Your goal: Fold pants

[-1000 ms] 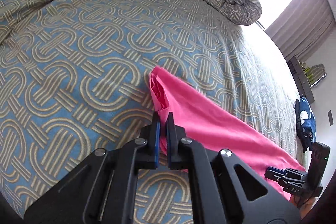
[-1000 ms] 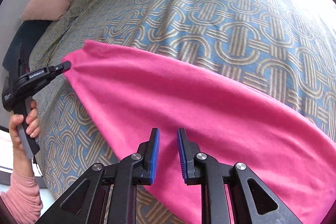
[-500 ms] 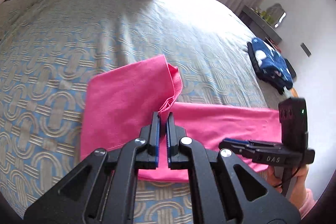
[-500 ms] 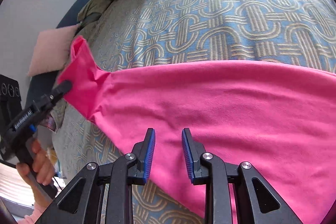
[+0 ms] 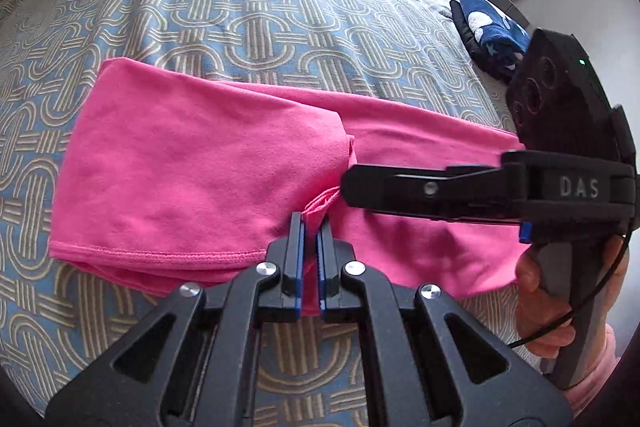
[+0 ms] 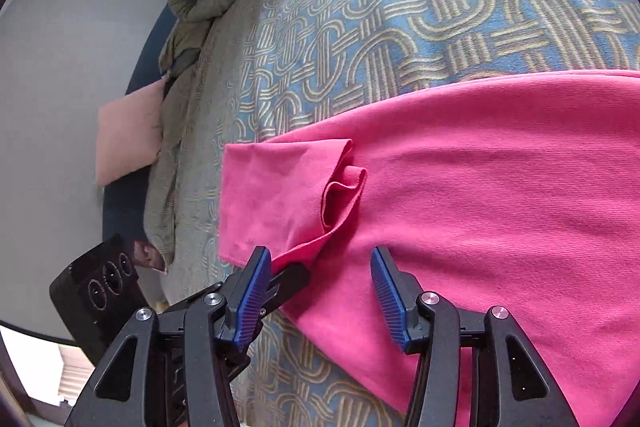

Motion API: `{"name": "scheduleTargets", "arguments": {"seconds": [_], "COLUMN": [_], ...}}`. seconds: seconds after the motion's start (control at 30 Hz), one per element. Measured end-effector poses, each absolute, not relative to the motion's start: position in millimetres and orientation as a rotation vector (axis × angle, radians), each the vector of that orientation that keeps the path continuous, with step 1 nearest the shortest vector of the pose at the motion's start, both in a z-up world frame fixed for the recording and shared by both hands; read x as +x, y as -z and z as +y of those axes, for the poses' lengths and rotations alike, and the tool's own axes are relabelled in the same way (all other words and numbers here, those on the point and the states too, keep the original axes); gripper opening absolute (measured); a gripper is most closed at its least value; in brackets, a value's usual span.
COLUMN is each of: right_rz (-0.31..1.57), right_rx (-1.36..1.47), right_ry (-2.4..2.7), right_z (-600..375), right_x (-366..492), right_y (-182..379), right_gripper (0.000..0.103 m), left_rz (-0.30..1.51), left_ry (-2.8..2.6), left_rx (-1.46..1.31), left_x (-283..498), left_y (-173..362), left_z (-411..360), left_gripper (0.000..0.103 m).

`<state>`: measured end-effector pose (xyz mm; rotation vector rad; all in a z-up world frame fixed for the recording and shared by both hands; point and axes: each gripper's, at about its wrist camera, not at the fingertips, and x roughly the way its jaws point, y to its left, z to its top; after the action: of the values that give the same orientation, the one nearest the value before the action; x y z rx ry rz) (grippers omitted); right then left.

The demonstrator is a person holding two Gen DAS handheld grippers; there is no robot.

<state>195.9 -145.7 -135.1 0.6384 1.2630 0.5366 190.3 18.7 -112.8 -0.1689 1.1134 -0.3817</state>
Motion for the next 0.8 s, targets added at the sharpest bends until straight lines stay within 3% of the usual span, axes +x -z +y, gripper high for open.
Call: {"name": "scheduleTargets", "arguments": {"seconds": [0.2, 0.27, 0.3, 0.37, 0.43, 0.5, 0.8], "right_rz": [1.294, 1.258, 1.237, 1.189, 1.143, 1.113, 1.058], "right_rx": [0.601, 0.539, 0.471, 0.364, 0.294, 0.244, 0.204], "right_ry": [-0.549, -0.516, -0.480, -0.410, -0.389, -0.382, -0.329], "right_z": [-112, -106, -102, -99, -100, -106, -144], "right_x": [206, 206, 205, 199, 192, 187, 175], "right_y": [134, 127, 122, 113, 102, 92, 68], "right_gripper": [0.052, 0.017, 0.004, 0.004, 0.004, 0.004, 0.004], "left_rz": [1.087, 1.075, 1.075, 1.091, 1.092, 1.066, 1.041], "left_ry": [0.461, 0.455, 0.465, 0.486, 0.477, 0.435, 0.246], "left_rx": [-0.144, -0.105, -0.103, -0.138, -0.173, -0.179, -0.253], "left_x": [172, 167, 165, 162, 161, 158, 158], "left_y": [103, 104, 104, 105, 104, 100, 95], "left_z": [4, 0, 0, 5, 14, 28, 106], "left_gripper": [0.006, 0.006, 0.006, 0.011, 0.032, 0.038, 0.038]}}
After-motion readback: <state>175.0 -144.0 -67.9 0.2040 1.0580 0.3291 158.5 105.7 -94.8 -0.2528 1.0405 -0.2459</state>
